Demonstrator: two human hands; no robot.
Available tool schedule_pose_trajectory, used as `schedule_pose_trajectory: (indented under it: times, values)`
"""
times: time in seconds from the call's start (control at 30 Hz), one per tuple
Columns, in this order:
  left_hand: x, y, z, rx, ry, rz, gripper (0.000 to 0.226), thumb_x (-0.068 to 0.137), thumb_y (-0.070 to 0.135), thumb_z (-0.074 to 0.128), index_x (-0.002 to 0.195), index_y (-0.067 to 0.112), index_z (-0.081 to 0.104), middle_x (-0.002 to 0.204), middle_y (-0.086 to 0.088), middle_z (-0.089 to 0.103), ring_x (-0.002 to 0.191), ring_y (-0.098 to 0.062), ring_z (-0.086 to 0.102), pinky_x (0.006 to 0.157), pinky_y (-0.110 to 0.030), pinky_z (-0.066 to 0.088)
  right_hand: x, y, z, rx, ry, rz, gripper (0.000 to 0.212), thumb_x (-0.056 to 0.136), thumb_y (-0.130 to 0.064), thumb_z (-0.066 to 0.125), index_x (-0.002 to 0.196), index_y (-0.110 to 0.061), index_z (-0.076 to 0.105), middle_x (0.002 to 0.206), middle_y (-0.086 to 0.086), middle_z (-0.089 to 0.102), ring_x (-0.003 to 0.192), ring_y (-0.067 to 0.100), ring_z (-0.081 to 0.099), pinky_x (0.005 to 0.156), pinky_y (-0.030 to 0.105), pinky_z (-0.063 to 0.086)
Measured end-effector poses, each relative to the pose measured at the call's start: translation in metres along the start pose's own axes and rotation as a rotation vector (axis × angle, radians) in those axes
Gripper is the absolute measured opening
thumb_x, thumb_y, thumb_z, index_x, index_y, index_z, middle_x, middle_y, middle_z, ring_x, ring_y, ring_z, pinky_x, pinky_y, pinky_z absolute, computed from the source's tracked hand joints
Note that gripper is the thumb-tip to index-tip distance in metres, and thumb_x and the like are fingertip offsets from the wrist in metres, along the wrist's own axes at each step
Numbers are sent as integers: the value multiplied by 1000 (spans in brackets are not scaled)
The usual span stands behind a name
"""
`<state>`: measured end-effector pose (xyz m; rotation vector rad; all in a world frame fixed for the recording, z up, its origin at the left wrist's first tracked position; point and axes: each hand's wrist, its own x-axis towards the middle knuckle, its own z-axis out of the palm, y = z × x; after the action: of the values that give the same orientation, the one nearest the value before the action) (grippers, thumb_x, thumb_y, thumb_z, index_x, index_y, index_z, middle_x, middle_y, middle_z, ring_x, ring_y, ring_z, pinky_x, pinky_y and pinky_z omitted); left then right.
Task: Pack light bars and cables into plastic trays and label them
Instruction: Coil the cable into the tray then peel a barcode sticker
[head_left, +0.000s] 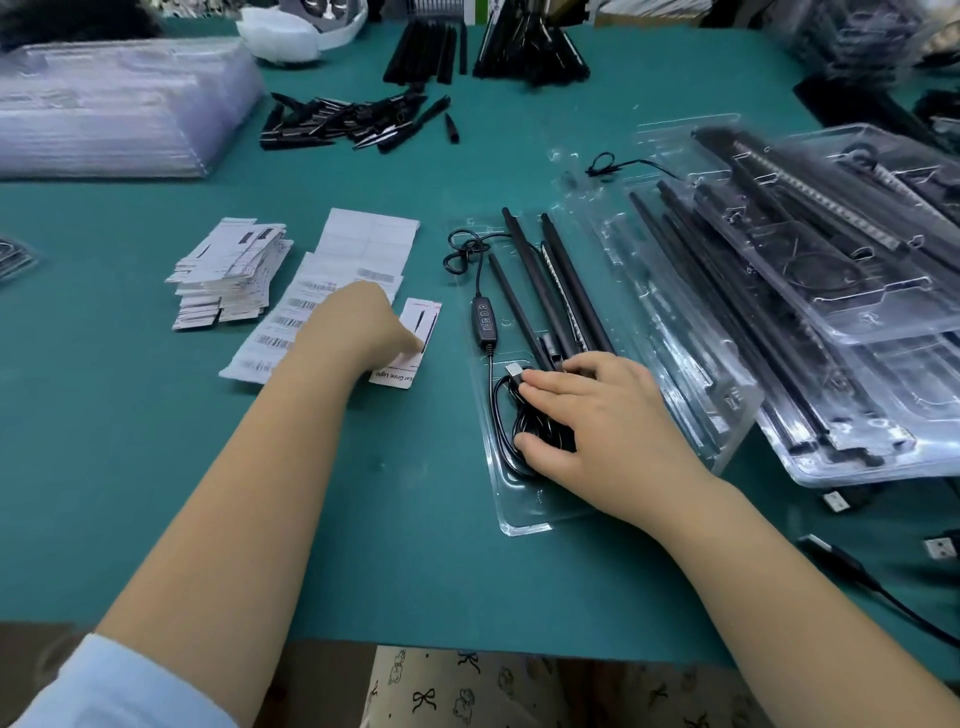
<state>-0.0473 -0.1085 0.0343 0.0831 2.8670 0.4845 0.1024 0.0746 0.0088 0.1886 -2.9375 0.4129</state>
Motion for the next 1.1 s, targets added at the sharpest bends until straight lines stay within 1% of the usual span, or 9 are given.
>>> schedule_pose_trajectory:
  times: [0.1, 0.17, 0.33, 0.47, 0.57, 0.7, 0.9, 1.03, 1.1]
  values:
    - [-1, 3, 4, 8, 57, 1, 34, 78, 34, 73, 73, 8, 51, 65, -5, 49, 64, -25, 47, 54, -28, 31, 1, 1, -1, 23, 7, 14, 51, 83, -53, 58, 127, -27, 59, 132, -21, 53, 120, 15, 39, 111, 34, 8]
    - [-3, 6, 7, 53, 108, -13, 43, 77, 38, 74, 66, 12, 43, 65, -4, 47, 63, -24, 45, 52, -28, 29, 1, 1, 0, 31, -1, 15, 52, 83, -54, 57, 128, -28, 58, 133, -22, 51, 120, 14, 38, 114, 39, 9]
    - [0, 11, 6, 5, 77, -37, 43, 76, 20, 71, 60, 13, 32, 57, -4, 35, 51, -21, 33, 47, -27, 20, 1, 3, 1, 34, -6, 18, 53, 83, -56, 57, 129, -28, 57, 134, -22, 51, 121, 14, 37, 114, 43, 11]
    - [-8, 9, -1, -409, 74, 27, 26, 82, 12, 59, 60, 12, 44, 54, -4, 45, 42, -20, 42, 44, -20, 29, 1, 3, 1, 32, -20, 17, 55, 84, -58, 55, 131, -29, 55, 136, -23, 48, 121, 12, 34, 114, 41, 8]
    - [-31, 13, -4, -821, -120, 64, 16, 81, 20, 70, 68, 13, 62, 60, 2, 63, 39, -6, 52, 37, -13, 34, 2, 4, 0, 33, -30, 12, 52, 83, -56, 57, 127, -29, 58, 130, -22, 53, 120, 13, 34, 114, 41, 6]
    - [-50, 21, 16, -696, -296, 116, 14, 84, 24, 64, 72, 17, 62, 54, 10, 62, 41, -6, 50, 39, -16, 32, 4, 3, 2, 71, -34, 29, 52, 78, -53, 64, 123, -29, 55, 114, -17, 58, 120, 10, 34, 112, 36, 0]
    - [-52, 14, 24, -609, -351, 183, 22, 90, 29, 59, 70, 25, 66, 55, 15, 61, 42, -4, 46, 40, -15, 33, 5, 5, 0, 135, -23, 104, 64, 71, -56, 70, 121, -26, 42, 123, -18, 57, 125, -2, 30, 113, 32, -14]
    - [-52, 17, 31, -642, -283, 205, 39, 88, 30, 66, 49, 25, 62, 46, 13, 55, 37, -3, 43, 37, -12, 32, 0, 2, -3, -24, -77, 72, 86, 78, -64, 49, 144, -19, 16, 132, -17, 53, 134, 6, 20, 112, 45, -18]
    - [-51, 18, 33, -705, -280, 212, 41, 89, 33, 64, 50, 23, 58, 47, 11, 50, 41, -5, 41, 39, -14, 31, -4, -2, -3, -109, -95, 45, 79, 80, -65, 32, 143, -20, 20, 126, -13, 57, 137, 12, 19, 109, 46, -19]
